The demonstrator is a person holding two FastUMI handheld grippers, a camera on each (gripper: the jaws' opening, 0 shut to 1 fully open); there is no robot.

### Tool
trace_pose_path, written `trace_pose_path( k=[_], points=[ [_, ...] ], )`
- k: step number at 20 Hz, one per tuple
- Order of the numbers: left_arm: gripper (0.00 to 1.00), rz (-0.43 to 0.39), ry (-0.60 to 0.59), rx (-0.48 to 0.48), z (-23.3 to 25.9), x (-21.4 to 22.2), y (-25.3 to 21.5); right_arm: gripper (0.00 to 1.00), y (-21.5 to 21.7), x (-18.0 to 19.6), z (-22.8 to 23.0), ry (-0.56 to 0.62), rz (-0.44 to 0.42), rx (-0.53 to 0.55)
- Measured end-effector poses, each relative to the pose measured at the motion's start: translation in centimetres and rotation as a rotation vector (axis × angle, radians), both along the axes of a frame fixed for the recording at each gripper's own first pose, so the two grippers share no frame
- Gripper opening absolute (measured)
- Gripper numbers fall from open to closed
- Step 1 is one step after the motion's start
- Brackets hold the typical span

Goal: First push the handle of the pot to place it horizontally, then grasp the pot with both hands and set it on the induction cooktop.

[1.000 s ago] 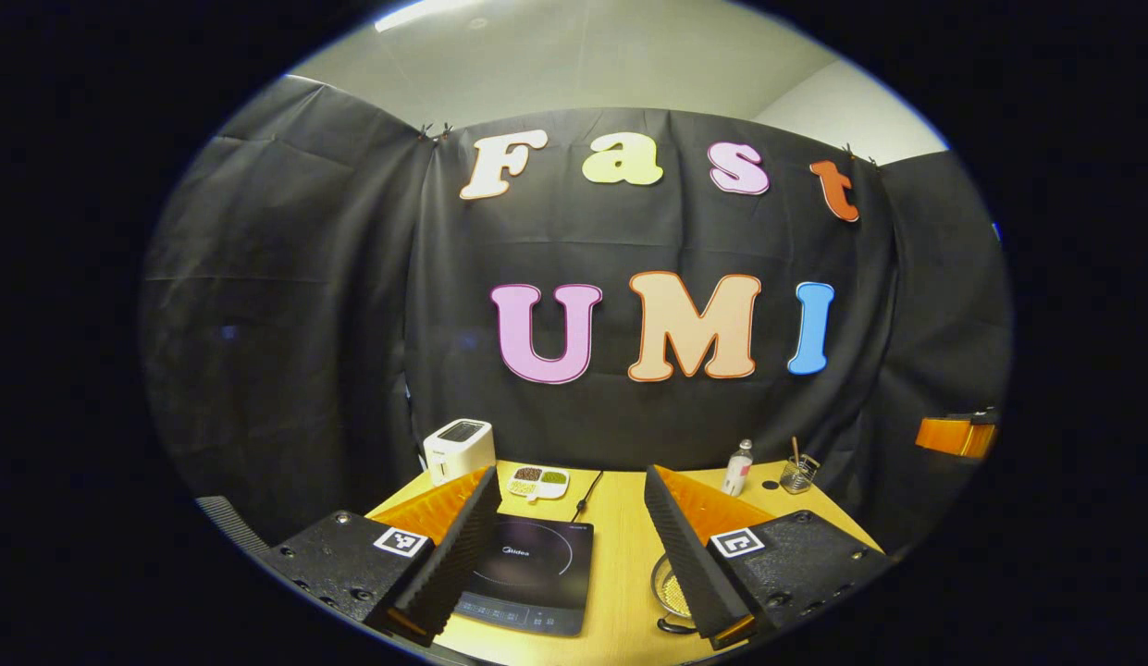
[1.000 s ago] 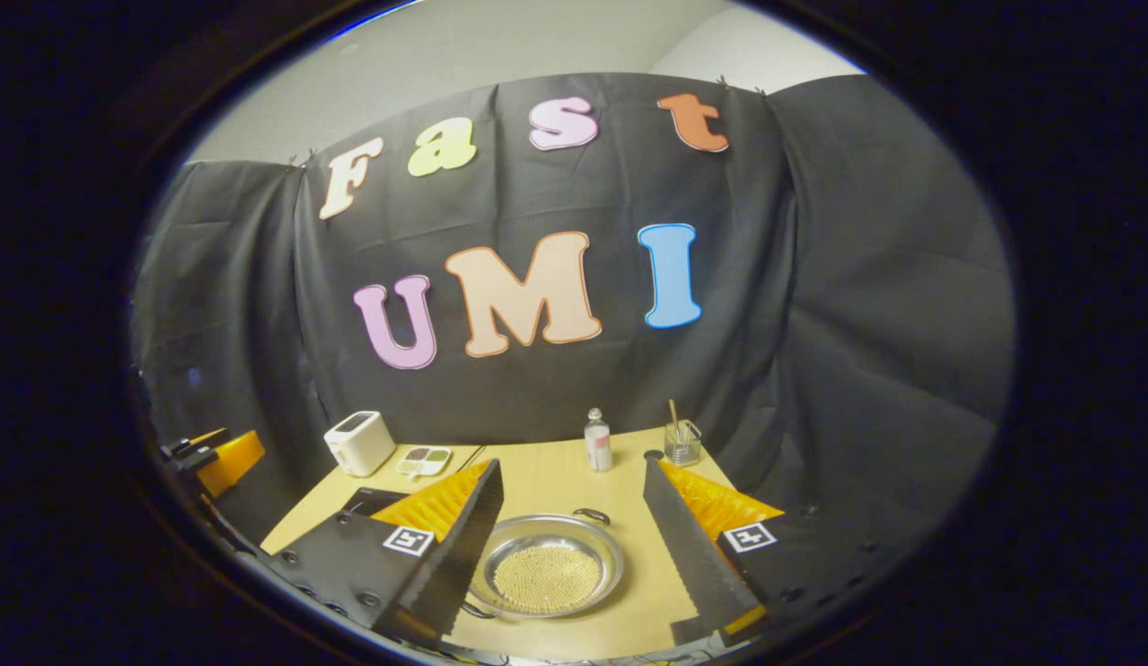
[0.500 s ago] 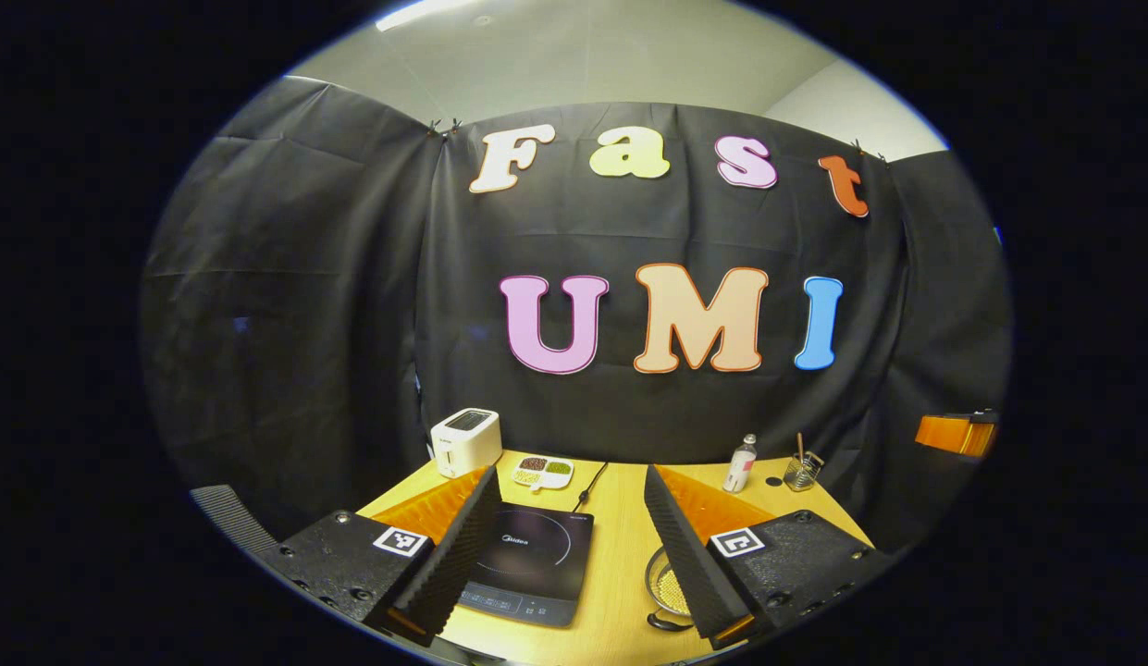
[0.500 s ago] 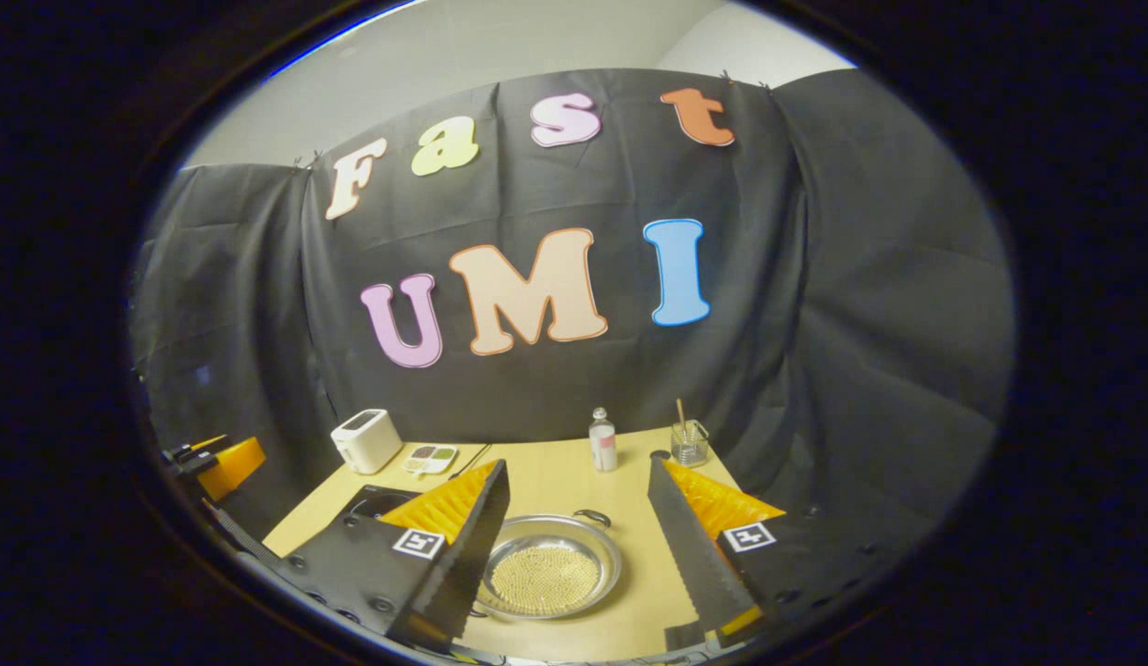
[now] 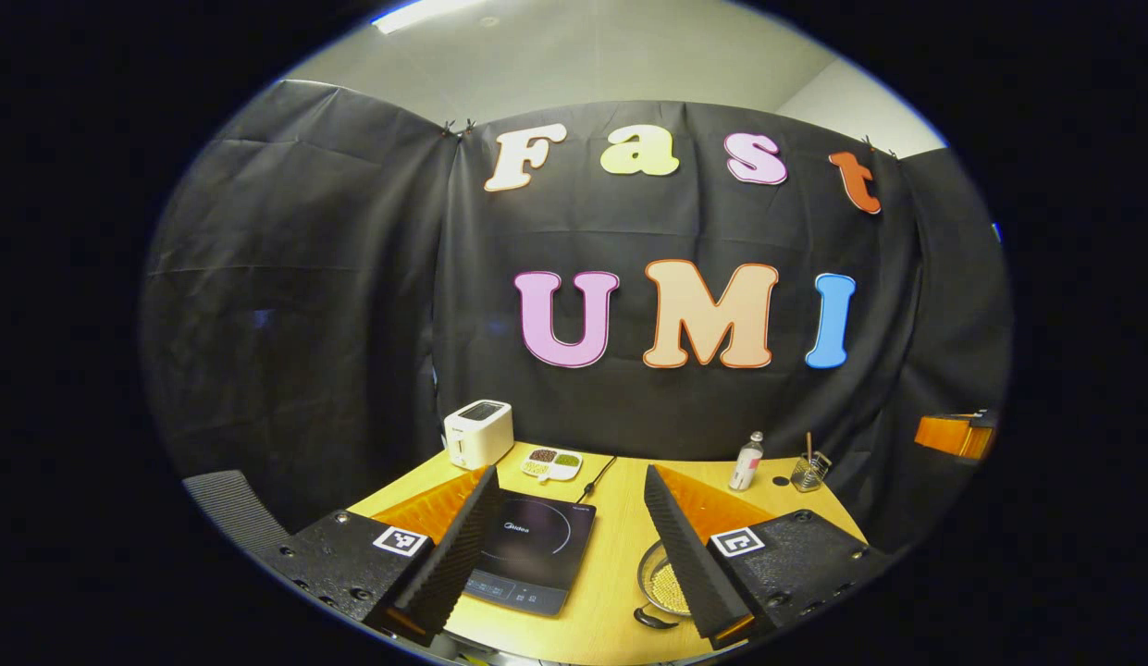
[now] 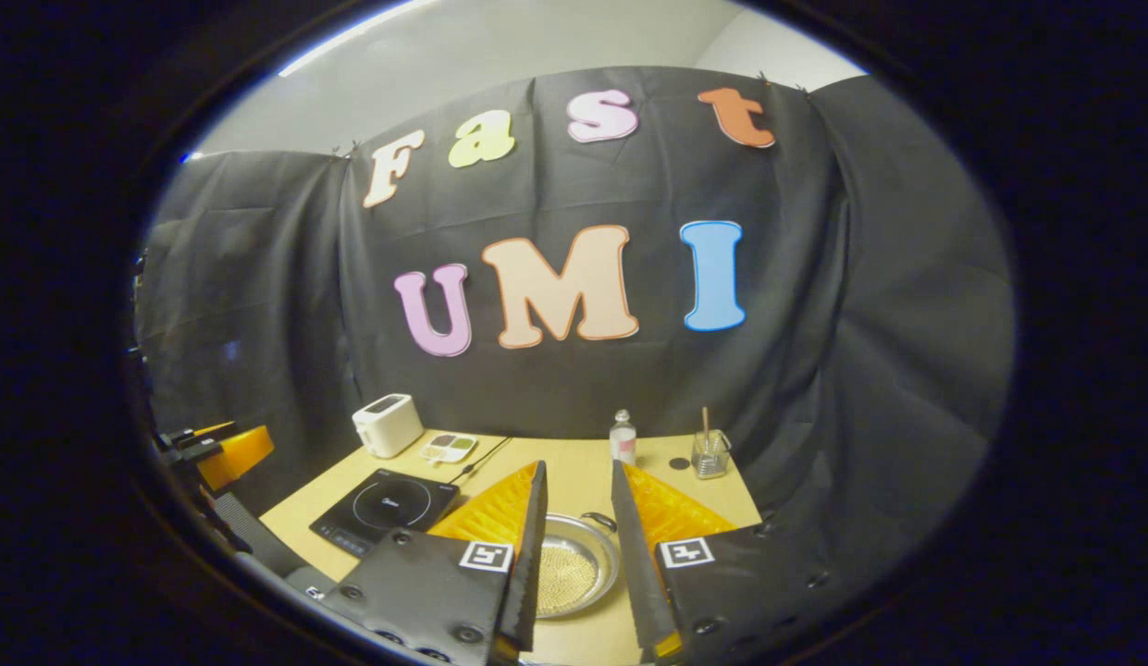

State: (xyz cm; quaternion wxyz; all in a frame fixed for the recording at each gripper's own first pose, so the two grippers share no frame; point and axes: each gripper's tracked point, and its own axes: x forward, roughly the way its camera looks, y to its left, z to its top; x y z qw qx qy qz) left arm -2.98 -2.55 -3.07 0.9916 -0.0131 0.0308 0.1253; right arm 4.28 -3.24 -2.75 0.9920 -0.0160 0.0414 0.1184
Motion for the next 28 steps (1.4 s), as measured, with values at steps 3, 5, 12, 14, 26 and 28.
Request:
trace_pose_path(
  k=[3,5,12,14,26,28],
  points=[
    [0.95,0.023,0.016,-0.003,-1.2,-0.7,-0.4,0.33,-0.8,1.0,-1.2,0.016,-0.019,-0.009],
    [0.95,0.037,0.028,-0.010,-1.8,-1.1,-0.6,0.10,-0.6,0.7,-2.0,0.040,0.016,-0.001],
    [0.95,0.085,0.035,-0.006,-2.3,-1.9,0.1,0.12,-0.7,0.6,-6.3,0.128,0.047,-0.068],
    [0.96,0.093,0.034,-0.007,-2.3,-2.1,0.6,0.12,-0.3,0.2,-8.6,0.193,0.063,-0.076],
    [0.96,0.042,0.078,-0.006,-3.9,0.1,6.3,0.08,4.8,-2.0,-23.7,0.683,0.023,-0.108],
    [0.96,0.030,0.084,-0.014,-4.1,1.2,7.7,0.08,6.3,-2.8,-25.9,0.766,0.027,-0.111]
  ],
)
